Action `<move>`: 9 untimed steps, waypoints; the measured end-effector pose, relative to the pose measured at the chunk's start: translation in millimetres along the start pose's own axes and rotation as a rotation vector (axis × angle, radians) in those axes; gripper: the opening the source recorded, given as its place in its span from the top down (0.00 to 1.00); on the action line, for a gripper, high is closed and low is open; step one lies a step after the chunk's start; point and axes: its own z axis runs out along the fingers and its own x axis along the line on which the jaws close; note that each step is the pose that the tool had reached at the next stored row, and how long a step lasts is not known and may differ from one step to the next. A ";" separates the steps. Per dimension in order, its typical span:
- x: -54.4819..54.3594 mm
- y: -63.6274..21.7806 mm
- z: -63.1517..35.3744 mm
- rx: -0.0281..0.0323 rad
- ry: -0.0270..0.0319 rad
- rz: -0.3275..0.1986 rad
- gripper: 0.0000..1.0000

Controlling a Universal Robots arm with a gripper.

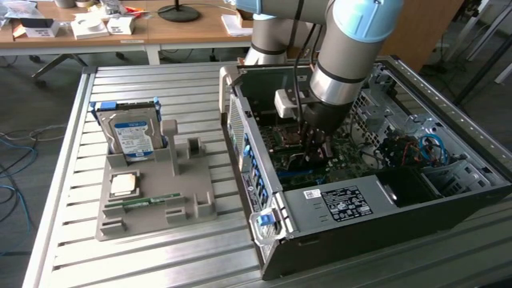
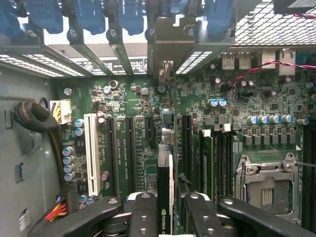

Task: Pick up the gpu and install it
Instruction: 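Insert the gpu into the slot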

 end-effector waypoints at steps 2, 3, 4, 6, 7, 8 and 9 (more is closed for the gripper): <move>-0.4 0.0 0.0 0.0003 0.0002 0.007 0.74; -0.4 0.1 0.0 0.0004 0.0001 0.008 0.74; -0.4 0.0 0.0 0.0004 0.0001 0.009 0.74; -0.4 0.0 0.1 0.0005 0.0000 0.010 0.74; -0.4 0.0 0.0 0.0005 0.0000 0.010 0.74; -0.4 0.0 0.0 0.0005 0.0000 0.011 0.74; -0.4 -0.1 0.1 0.0006 0.0001 0.012 0.74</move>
